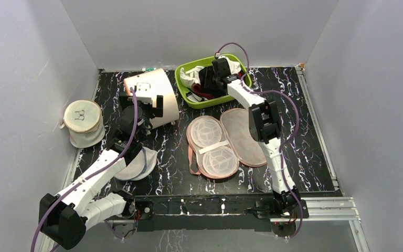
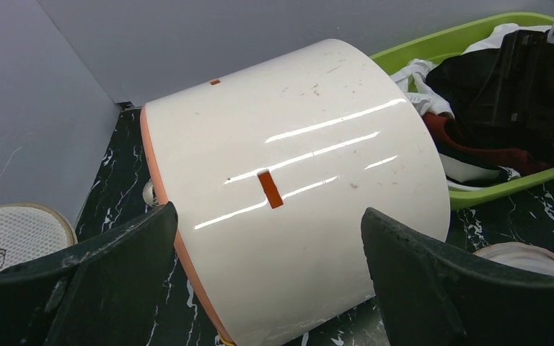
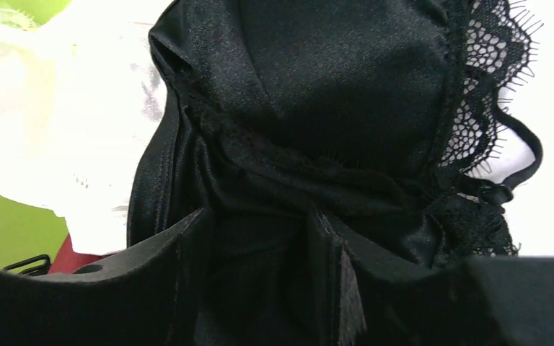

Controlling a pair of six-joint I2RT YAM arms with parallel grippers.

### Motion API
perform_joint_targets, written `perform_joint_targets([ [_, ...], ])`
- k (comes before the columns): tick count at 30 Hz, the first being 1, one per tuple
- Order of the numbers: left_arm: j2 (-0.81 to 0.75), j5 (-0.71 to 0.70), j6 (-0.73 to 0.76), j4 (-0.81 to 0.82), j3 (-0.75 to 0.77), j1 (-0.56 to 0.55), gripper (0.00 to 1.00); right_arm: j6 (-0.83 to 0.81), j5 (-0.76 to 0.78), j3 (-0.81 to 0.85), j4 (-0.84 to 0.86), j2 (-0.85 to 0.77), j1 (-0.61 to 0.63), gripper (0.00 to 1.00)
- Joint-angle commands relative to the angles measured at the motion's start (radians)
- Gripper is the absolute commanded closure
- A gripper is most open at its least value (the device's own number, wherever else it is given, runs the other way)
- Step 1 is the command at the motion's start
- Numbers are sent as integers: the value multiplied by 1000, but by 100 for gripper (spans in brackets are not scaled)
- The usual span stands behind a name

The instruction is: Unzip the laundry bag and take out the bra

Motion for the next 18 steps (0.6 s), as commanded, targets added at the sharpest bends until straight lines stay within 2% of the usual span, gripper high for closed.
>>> perform_joint_targets([
  [1, -2, 6, -12, 14, 32, 2, 2, -17, -1, 30, -20, -90, 6, 48],
  [3, 5, 10, -15, 11, 34, 2, 2, -39, 3, 75, -57, -132, 7, 41],
  [6, 13, 9, -16, 5, 36, 2, 2, -67, -2, 119, -99, -209, 6, 25],
  [10, 16, 8, -15, 4, 34, 2, 1, -88, -22, 51, -147, -355, 6, 8],
  [12, 21, 5, -13, 9, 31, 2, 1, -102, -37, -88, -118, -473, 6, 3],
  [15, 27, 1, -12, 9, 29, 2, 2, -127, -41, -340, -52, -667, 6, 2],
  [16, 28, 4, -14, 11, 26, 2, 2, -144, -37, -597, 1, -868, 6, 2],
  [18, 25, 7, -16, 9, 27, 2, 2, -151, -35, -762, 28, -1007, 5, 2],
])
